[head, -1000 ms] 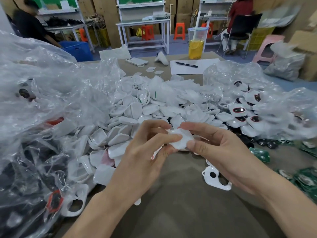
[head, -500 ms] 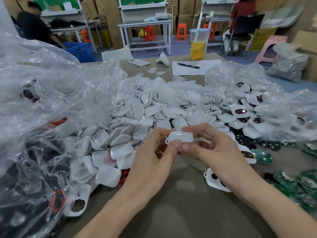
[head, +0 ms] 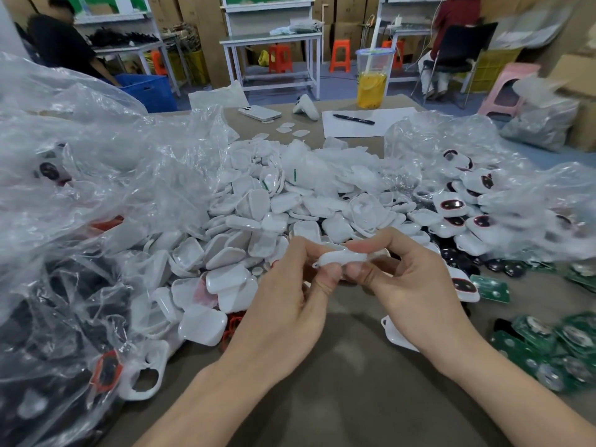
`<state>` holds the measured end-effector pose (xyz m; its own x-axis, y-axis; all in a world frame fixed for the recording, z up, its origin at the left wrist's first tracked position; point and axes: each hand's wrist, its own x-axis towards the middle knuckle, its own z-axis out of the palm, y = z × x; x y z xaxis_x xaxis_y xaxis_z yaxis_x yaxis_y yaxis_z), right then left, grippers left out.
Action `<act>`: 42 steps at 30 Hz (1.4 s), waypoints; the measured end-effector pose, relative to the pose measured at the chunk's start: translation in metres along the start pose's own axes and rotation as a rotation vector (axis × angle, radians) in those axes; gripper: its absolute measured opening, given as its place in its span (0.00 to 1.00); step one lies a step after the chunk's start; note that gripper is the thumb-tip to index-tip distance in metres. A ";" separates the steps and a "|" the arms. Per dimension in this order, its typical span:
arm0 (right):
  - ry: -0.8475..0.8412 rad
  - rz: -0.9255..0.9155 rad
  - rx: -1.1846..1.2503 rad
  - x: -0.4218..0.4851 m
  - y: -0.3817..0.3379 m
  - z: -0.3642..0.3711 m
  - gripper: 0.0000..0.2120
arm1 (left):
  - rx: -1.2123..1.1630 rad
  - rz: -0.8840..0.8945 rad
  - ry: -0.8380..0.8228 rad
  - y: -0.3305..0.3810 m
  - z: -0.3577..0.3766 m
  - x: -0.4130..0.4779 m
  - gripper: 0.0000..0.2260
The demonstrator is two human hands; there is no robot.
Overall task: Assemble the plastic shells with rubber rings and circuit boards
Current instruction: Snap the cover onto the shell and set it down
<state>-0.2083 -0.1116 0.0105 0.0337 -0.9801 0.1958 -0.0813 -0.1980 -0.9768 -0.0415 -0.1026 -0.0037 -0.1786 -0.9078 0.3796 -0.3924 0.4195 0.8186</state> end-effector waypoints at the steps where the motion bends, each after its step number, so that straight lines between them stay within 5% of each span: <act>1: -0.003 -0.021 -0.016 0.000 -0.001 -0.001 0.14 | -0.004 0.018 -0.015 0.001 -0.001 0.000 0.02; 11: -0.013 -0.171 -0.096 -0.004 0.000 0.001 0.16 | 0.095 0.045 0.102 0.003 -0.001 0.003 0.10; 17: -0.135 -0.030 0.121 0.002 -0.008 -0.006 0.13 | 0.111 0.095 0.168 -0.004 -0.001 0.006 0.02; 26: -0.185 0.170 0.175 0.005 -0.011 -0.015 0.19 | 0.169 0.182 0.150 -0.012 -0.003 0.009 0.12; 33: -0.193 0.147 0.147 0.004 -0.013 -0.015 0.18 | -0.172 -0.127 0.043 -0.002 -0.007 0.007 0.11; 42: -0.143 0.136 0.240 0.007 -0.005 -0.013 0.19 | -0.379 -0.192 -0.064 0.001 -0.008 0.010 0.06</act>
<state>-0.2202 -0.1176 0.0179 0.1798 -0.9816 0.0646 0.1425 -0.0390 -0.9890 -0.0362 -0.1117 0.0042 -0.1948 -0.9629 0.1867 -0.0673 0.2030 0.9769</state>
